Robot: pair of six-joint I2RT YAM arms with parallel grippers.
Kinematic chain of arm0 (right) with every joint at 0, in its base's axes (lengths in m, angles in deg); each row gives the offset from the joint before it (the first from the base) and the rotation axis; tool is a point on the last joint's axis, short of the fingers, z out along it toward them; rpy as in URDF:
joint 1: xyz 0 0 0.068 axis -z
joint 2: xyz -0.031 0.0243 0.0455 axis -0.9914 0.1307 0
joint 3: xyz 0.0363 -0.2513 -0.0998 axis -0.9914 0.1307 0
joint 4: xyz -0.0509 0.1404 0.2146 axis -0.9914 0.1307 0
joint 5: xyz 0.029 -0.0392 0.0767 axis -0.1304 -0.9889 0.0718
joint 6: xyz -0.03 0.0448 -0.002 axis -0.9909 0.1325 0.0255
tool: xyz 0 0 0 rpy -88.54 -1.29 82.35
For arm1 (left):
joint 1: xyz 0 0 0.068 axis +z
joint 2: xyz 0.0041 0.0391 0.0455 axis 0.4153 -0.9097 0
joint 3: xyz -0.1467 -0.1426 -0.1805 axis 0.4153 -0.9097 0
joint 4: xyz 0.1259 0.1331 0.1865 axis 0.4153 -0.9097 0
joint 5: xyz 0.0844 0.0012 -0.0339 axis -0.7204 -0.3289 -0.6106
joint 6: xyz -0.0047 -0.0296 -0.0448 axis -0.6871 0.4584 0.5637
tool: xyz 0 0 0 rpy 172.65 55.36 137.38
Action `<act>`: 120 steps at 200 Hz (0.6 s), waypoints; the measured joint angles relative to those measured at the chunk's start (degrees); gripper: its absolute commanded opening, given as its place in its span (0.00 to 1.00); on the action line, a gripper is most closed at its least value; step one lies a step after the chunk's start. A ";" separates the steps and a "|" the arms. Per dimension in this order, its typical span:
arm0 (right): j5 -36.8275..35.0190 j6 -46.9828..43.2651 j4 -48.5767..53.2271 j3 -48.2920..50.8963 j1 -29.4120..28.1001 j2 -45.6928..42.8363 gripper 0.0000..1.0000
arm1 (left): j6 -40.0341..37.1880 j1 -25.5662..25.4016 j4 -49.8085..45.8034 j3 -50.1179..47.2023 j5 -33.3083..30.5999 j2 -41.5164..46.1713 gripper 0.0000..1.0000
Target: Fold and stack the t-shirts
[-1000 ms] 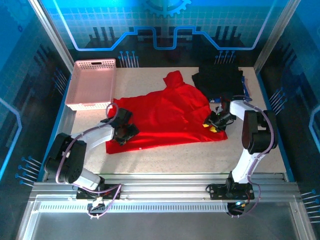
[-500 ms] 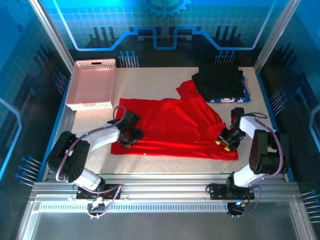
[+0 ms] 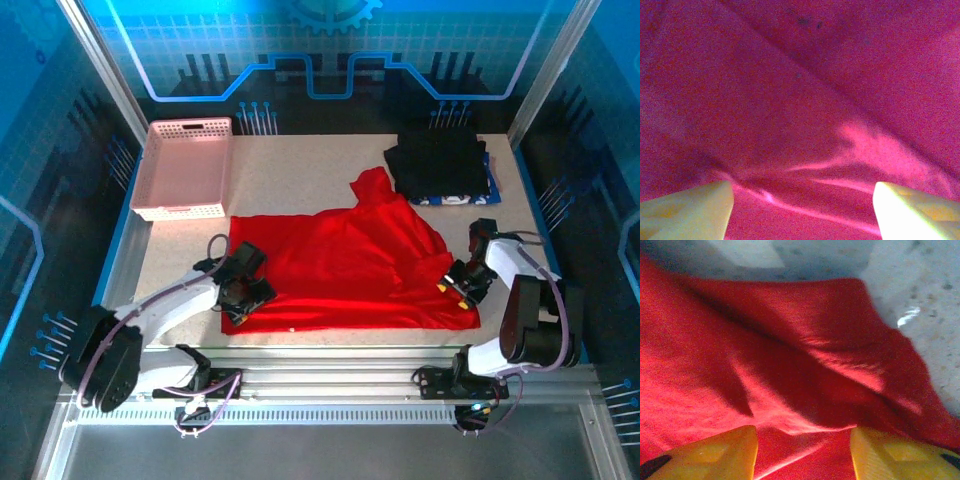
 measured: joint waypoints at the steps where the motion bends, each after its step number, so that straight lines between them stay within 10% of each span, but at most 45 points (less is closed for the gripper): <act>1: 0.00 -0.17 0.11 -0.31 -0.22 -0.13 0.59 | 0.04 0.02 -0.33 0.13 -0.11 0.22 0.79; 56: 5.05 -11.96 -1.79 -25.18 -9.66 3.21 0.67 | -1.46 6.12 -2.97 16.83 -2.84 -0.11 0.85; 120: 12.55 -22.93 -4.15 -59.67 -12.20 35.21 0.62 | -16.83 19.82 1.27 28.37 -1.88 -16.79 0.77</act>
